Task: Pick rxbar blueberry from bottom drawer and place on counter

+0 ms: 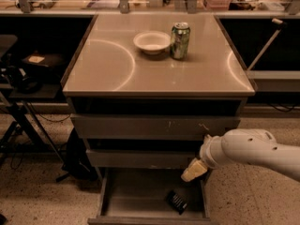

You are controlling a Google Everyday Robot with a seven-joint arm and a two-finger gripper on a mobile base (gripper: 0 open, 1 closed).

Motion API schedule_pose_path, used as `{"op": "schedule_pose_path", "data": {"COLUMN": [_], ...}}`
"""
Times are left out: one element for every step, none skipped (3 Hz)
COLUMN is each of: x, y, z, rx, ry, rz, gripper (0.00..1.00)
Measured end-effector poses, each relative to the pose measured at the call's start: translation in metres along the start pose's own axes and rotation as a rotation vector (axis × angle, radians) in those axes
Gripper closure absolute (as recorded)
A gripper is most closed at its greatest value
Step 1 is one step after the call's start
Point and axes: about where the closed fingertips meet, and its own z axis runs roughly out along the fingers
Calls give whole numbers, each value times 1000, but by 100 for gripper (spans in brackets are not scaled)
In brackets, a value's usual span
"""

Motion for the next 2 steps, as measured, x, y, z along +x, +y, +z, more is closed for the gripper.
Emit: {"op": "schedule_pose_path", "data": {"x": [12, 12], "y": [7, 7], "z": [21, 21], "rx": [-38, -38], "ry": [0, 0], "rz": [24, 24], "gripper": [0, 0]}}
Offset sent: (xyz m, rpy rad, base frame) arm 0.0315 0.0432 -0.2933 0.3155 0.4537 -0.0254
